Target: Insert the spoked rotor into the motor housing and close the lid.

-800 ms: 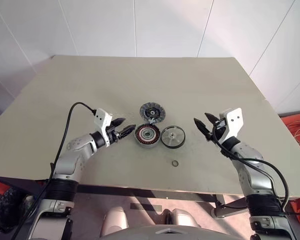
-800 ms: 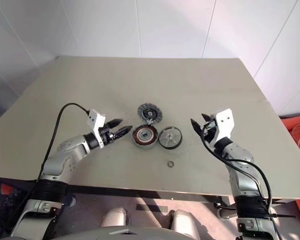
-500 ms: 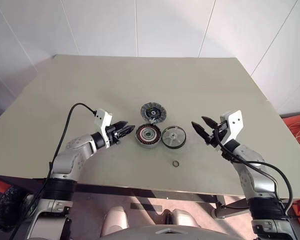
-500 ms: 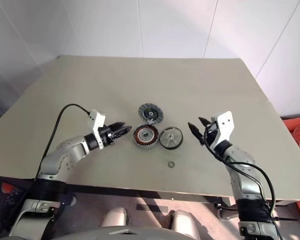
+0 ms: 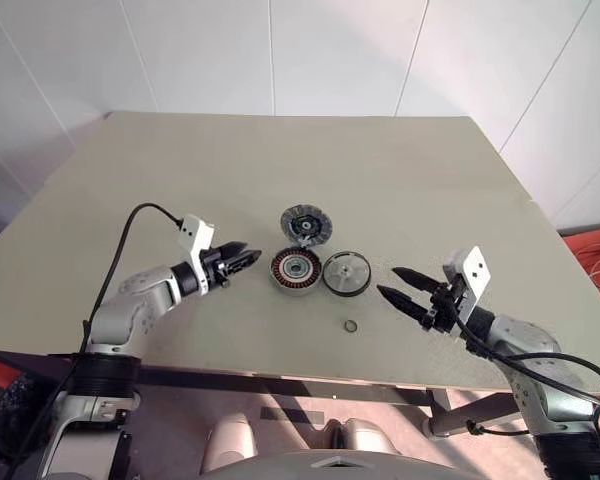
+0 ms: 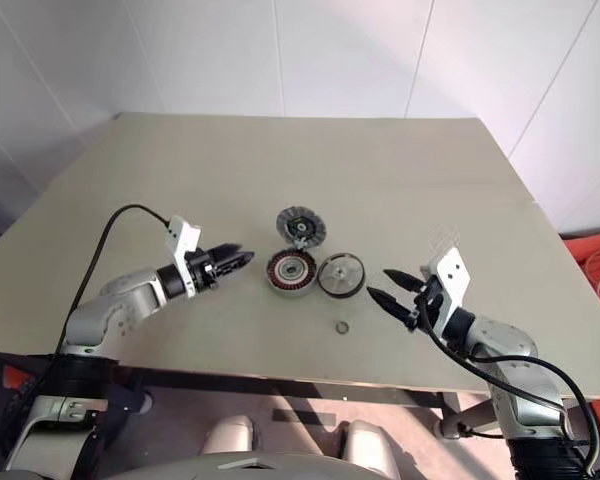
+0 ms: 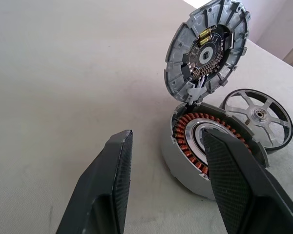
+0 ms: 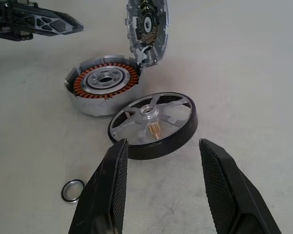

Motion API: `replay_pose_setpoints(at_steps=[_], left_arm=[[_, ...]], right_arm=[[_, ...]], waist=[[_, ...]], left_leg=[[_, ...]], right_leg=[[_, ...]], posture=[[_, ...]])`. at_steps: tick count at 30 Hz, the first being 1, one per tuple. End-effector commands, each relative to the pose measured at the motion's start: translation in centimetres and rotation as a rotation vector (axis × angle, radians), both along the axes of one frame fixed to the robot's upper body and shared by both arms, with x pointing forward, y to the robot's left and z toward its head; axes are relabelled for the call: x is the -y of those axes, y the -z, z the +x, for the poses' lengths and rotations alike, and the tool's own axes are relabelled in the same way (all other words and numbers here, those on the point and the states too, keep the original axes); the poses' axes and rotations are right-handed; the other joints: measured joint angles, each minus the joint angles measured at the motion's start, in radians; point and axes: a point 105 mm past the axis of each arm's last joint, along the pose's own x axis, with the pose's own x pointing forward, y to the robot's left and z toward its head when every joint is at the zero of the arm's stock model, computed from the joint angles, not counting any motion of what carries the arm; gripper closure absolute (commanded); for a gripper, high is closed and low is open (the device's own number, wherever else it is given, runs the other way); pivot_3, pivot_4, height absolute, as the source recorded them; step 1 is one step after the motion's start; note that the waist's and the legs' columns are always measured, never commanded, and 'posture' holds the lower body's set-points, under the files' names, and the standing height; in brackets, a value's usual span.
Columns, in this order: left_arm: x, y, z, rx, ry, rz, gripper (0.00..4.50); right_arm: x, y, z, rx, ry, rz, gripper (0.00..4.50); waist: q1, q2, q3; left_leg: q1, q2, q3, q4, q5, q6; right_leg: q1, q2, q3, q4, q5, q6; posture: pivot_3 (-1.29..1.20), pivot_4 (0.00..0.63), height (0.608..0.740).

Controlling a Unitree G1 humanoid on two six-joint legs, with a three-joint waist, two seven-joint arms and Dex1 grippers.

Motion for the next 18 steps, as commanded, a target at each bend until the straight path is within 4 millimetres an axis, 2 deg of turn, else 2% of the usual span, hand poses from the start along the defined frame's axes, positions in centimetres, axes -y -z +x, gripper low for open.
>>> replay_pose_setpoints(at_steps=[1,4,6,10,15,18], left_arm=[[0.4,-1.8,0.1,0.060,0.025,-0.009,2.15],[0.7,-2.0,-0.1,0.055,0.042,-0.014,2.15],[1.1,-2.3,-0.2,0.047,0.057,-0.032,2.15],[2.0,-3.0,-0.4,0.039,0.084,-0.062,2.15],[2.8,-4.2,-0.2,0.027,0.100,-0.130,2.15],[3.3,-4.5,-0.1,0.024,0.109,-0.134,2.15]], right_arm=[[-0.9,-1.0,-1.5,0.005,-0.114,-0.057,1.98],[-0.2,-0.5,-2.6,-0.054,-0.140,-0.108,1.98],[0.3,0.1,-2.5,-0.066,-0.128,-0.137,1.98],[0.0,1.5,-2.4,-0.079,-0.117,-0.166,1.98],[-0.2,1.9,-2.5,-0.084,-0.118,-0.166,1.98],[0.1,2.9,-2.2,-0.099,-0.087,-0.193,1.98]], waist=[[0.002,0.000,0.000],[0.013,0.000,0.000],[0.016,-0.001,0.000],[0.018,-0.001,0.000],[0.019,-0.001,0.000],[0.018,-0.001,0.000]], left_leg=[[0.000,0.000,0.000,0.000,0.000,0.000],[-0.001,0.000,0.000,0.000,0.000,0.001],[-0.001,0.000,0.000,0.000,-0.001,0.001],[0.000,0.000,0.000,0.000,0.000,0.000],[0.000,0.000,0.000,0.000,0.000,0.000],[0.000,0.000,0.000,0.000,0.000,0.000]], right_leg=[[0.000,0.000,0.000,0.000,0.000,0.000],[0.000,0.000,0.000,-0.001,0.000,0.000],[0.000,0.000,0.000,-0.001,0.000,0.000],[0.000,0.000,0.000,0.000,0.000,0.000],[0.000,0.000,0.000,0.000,0.000,0.000],[0.000,0.000,0.000,0.000,0.000,0.000]], posture=[[0.00,0.000,0.740],[0.00,0.000,0.740],[0.00,0.000,0.740],[0.00,0.000,0.740],[0.00,0.000,0.740],[0.00,0.000,0.740]])
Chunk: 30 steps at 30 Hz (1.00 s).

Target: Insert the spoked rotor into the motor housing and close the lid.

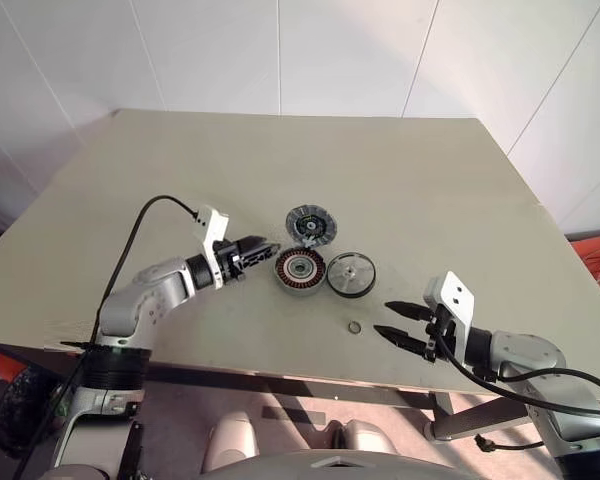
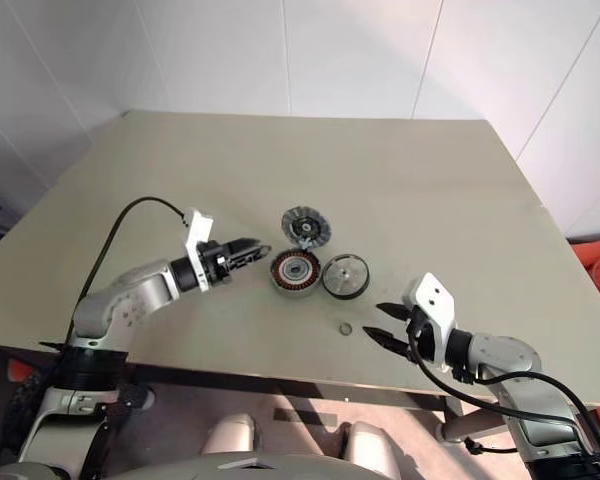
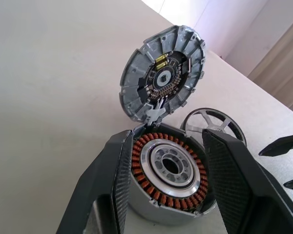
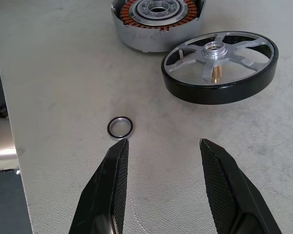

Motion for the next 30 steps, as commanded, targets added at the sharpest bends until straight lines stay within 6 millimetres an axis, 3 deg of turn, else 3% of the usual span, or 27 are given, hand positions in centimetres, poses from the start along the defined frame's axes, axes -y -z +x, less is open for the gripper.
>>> replay_pose_setpoints(at_steps=[1,12,18,27,30], left_arm=[[0.3,-1.9,0.2,0.053,0.009,-0.022,2.15],[0.3,-1.6,0.4,0.035,0.024,0.011,2.15],[0.3,-1.9,0.5,0.039,0.025,0.021,2.15],[-1.0,-1.7,-0.2,0.033,-0.017,0.040,2.15],[-1.3,-1.6,-0.3,0.030,-0.030,0.041,2.15]], right_arm=[[-0.3,0.4,0.2,0.023,0.009,-0.018,1.98],[-3.6,0.0,-1.6,0.039,-0.017,0.066,1.98],[-1.1,0.8,-0.9,0.012,0.005,0.081,1.98],[0.1,-0.9,-0.7,0.041,-0.036,0.095,1.98],[1.5,-2.0,0.0,0.078,-0.035,0.104,1.98]], waist=[[-0.001,0.000,0.000],[0.000,0.000,0.000],[0.000,-0.001,0.000],[0.000,-0.001,-0.001],[0.000,-0.001,-0.001]], left_leg=[[0.000,0.000,0.000,0.000,0.000,0.000],[0.000,0.000,0.000,0.000,0.000,0.000],[0.000,-0.001,0.000,0.000,0.000,0.000],[0.000,0.000,0.000,0.000,0.000,0.000],[0.000,0.000,0.000,0.000,0.000,0.000]], right_leg=[[0.000,0.000,0.000,0.000,0.000,0.000],[0.000,0.000,0.000,0.000,0.000,0.000],[0.001,0.000,0.000,0.000,0.000,0.000],[0.000,0.000,0.000,0.000,0.000,0.000],[0.000,0.000,0.000,0.000,0.000,0.000]], posture=[[0.00,0.000,0.740],[0.00,0.000,0.740],[0.00,0.000,0.740],[0.00,0.000,0.740],[0.00,0.000,0.740]])
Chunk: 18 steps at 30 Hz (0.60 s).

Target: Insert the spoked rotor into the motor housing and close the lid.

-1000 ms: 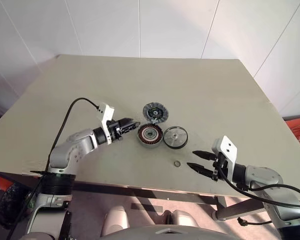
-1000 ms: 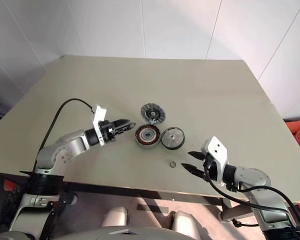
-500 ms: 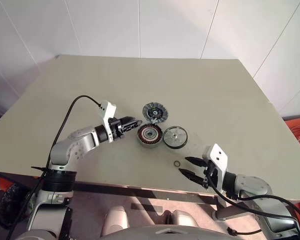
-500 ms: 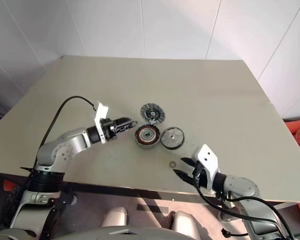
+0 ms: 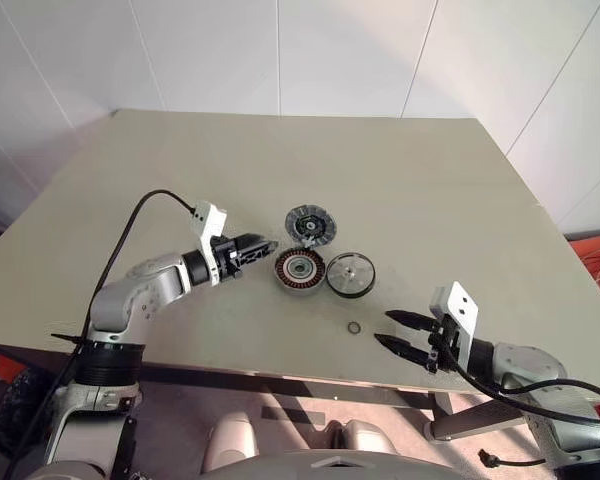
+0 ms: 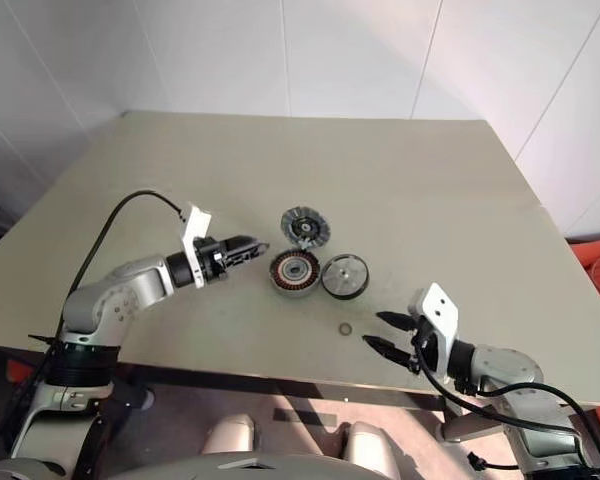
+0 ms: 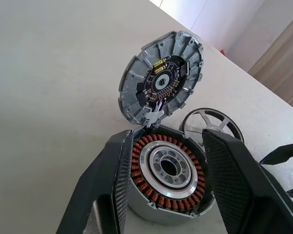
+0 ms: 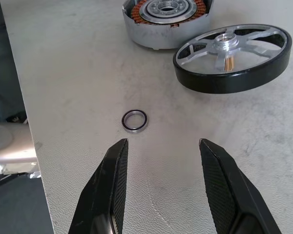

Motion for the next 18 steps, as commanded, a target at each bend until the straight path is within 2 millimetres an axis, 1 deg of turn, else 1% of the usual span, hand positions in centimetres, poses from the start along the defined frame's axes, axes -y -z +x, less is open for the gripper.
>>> replay_pose_setpoints(at_steps=[1,3,5,6,7,9,10,12,15,16,18], left_arm=[[-0.4,-1.5,0.0,0.058,-0.010,-0.009,2.15],[-0.3,-1.5,0.1,0.059,-0.013,-0.012,2.15],[-0.1,-1.5,0.2,0.059,-0.012,-0.015,2.15],[0.0,-1.5,0.3,0.060,-0.012,-0.018,2.15],[0.1,-1.5,0.4,0.061,-0.012,-0.020,2.15],[0.3,-1.5,0.4,0.063,-0.011,-0.023,2.15],[0.3,-1.5,0.4,0.063,-0.011,-0.023,2.15],[0.3,-1.5,0.3,0.062,-0.011,-0.023,2.15],[0.1,-1.4,-0.1,0.055,-0.012,-0.016,2.15],[-0.1,-1.3,-0.2,0.051,-0.015,-0.012,2.15],[-0.4,-1.2,-0.4,0.046,-0.020,-0.006,2.15]], right_arm=[[2.1,-2.7,1.3,0.101,0.007,0.020,1.98],[3.4,-3.3,2.1,0.129,0.018,0.005,1.98],[4.6,-3.4,2.9,0.152,0.024,-0.033,1.98],[4.5,-3.5,3.4,0.166,0.020,-0.045,1.98],[1.7,-4.0,4.1,0.179,-0.001,-0.028,1.98],[-4.2,-6.2,4.6,0.205,-0.044,0.052,1.98],[-6.1,-7.0,4.6,0.205,-0.052,0.082,1.98],[-8.6,-7.7,4.6,0.196,-0.055,0.107,1.98],[-11.5,-7.6,4.6,0.161,-0.049,0.122,1.98],[-12.3,-7.5,4.3,0.145,-0.049,0.126,1.98],[-13.1,-7.4,3.8,0.118,-0.043,0.127,1.98]], waist=[[0.000,0.000,0.000],[0.000,0.000,0.000],[0.000,0.000,0.000],[0.000,0.000,0.000],[-0.001,0.000,0.000],[-0.014,0.000,0.000],[-0.021,0.000,0.000],[-0.022,0.002,0.000],[-0.013,0.000,-0.001],[-0.012,0.000,-0.001],[-0.010,0.000,-0.001]], left_leg=[[0.000,0.000,0.000,0.000,0.000,0.000],[0.000,0.000,0.000,0.002,0.000,0.001],[0.000,-0.001,0.000,0.002,0.000,0.001],[0.000,-0.001,0.000,0.003,0.000,0.001],[0.000,-0.001,0.000,0.003,0.000,0.001],[0.000,0.001,0.000,0.003,0.002,0.003],[0.001,0.001,-0.001,0.002,0.004,0.001],[0.000,0.001,-0.001,-0.001,0.007,-0.004],[0.000,0.002,-0.002,-0.001,0.006,-0.008],[0.000,0.001,-0.002,-0.001,0.006,-0.007],[0.000,0.000,-0.002,0.000,0.006,-0.007]], right_leg=[[0.000,0.000,0.000,0.000,0.000,0.000],[0.001,-0.001,0.000,0.000,0.000,0.000],[0.001,-0.001,0.000,0.000,0.000,0.000],[0.001,-0.001,0.000,0.000,0.000,0.000],[0.001,-0.001,0.000,0.001,0.000,0.000],[0.000,0.001,0.000,0.002,0.001,-0.001],[-0.001,0.003,0.000,0.003,0.001,-0.002],[-0.004,0.004,-0.001,0.006,0.001,-0.004],[-0.003,0.003,-0.001,0.006,0.000,-0.005],[-0.003,0.002,-0.001,0.005,0.000,-0.005],[-0.003,0.001,-0.001,0.003,0.001,-0.004]], posture=[[0.00,0.000,0.740],[0.00,0.000,0.740],[0.00,0.000,0.740],[0.00,0.000,0.740],[0.00,0.000,0.740],[0.00,0.000,0.740],[0.00,0.000,0.740],[0.00,0.000,0.740],[0.00,0.000,0.740],[0.00,0.000,0.740],[0.00,0.000,0.740]])
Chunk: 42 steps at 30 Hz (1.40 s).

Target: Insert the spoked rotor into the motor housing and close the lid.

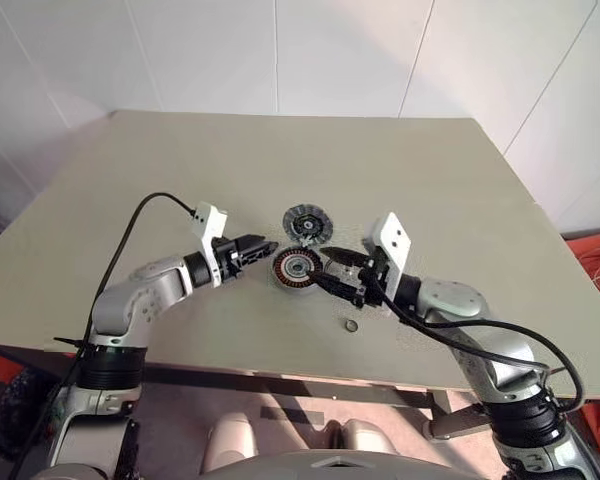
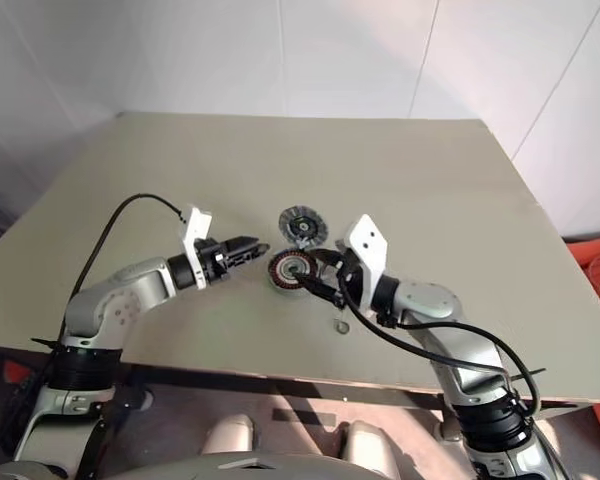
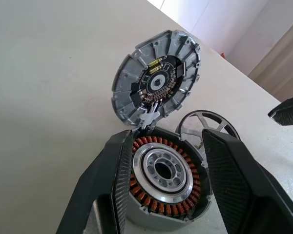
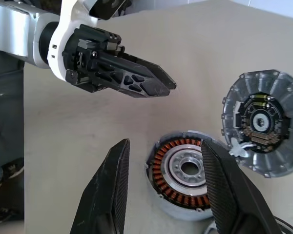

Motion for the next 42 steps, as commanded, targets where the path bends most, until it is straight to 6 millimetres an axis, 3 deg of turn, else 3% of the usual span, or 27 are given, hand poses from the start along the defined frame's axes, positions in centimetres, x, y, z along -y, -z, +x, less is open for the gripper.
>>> replay_pose_setpoints(at_steps=[1,8,14,22,25,28,33,42], left_arm=[[-0.3,-1.4,-0.3,0.048,0.000,-0.007,2.15],[-0.2,-1.3,-0.3,0.045,-0.005,-0.007,2.15],[-0.2,-1.3,-0.1,0.048,-0.006,-0.009,2.15],[0.0,-1.2,0.3,0.051,-0.003,-0.014,2.15],[0.0,-1.2,0.5,0.054,-0.003,-0.015,2.15],[0.1,-1.2,0.6,0.057,-0.001,-0.017,2.15],[0.3,-1.3,0.9,0.065,0.003,-0.021,2.15],[0.3,-1.3,1.2,0.076,0.004,-0.018,2.15]], right_arm=[[-1.5,-0.6,-1.1,-0.009,-0.002,-0.005,1.98],[-3.8,-0.2,-2.0,-0.074,0.011,-0.021,1.98],[-3.0,1.6,-2.1,-0.067,0.051,-0.160,1.98],[-3.9,2.3,-1.2,-0.041,0.089,-0.231,1.98],[3.4,0.9,-1.8,-0.031,0.111,-0.250,1.98],[7.3,0.3,-2.3,-0.029,0.123,-0.284,1.98],[8.8,-0.5,-2.4,-0.015,0.118,-0.278,1.98],[8.7,-0.5,-2.1,0.009,0.110,-0.261,1.98]], waist=[[0.004,0.000,0.000],[0.009,0.000,0.000],[0.010,0.000,0.000],[0.008,0.000,0.000],[0.032,0.000,0.000],[0.040,-0.001,0.001],[0.018,0.000,0.000],[0.015,0.000,0.000]], left_leg=[[0.000,0.000,0.000,0.000,0.000,0.000],[0.000,0.000,0.000,-0.002,0.001,-0.002],[0.000,0.000,0.000,-0.002,0.001,-0.003],[0.000,0.000,0.000,-0.003,0.002,-0.005],[0.001,-0.001,-0.001,-0.002,0.002,-0.004],[0.000,-0.008,0.000,0.000,-0.002,0.002],[0.001,0.000,0.000,-0.001,0.000,-0.001],[0.001,-0.001,0.000,0.000,0.001,0.000]], right_leg=[[0.000,0.000,0.000,-0.001,0.000,0.000],[0.000,0.000,0.000,-0.001,0.000,0.001],[0.001,0.000,0.001,-0.001,0.001,0.002],[0.001,0.001,0.001,-0.001,0.001,0.003],[0.001,-0.001,0.001,-0.002,0.002,0.005],[0.003,-0.006,0.003,-0.005,0.004,0.014],[0.003,0.000,0.002,-0.002,0.001,0.010],[0.003,-0.001,0.003,-0.002,0.002,0.007]], posture=[[0.00,0.000,0.740],[0.00,0.000,0.740],[0.00,0.000,0.740],[0.00,0.000,0.740],[0.00,0.000,0.740],[0.00,0.000,0.740],[0.00,0.000,0.740],[0.00,0.000,0.740]])
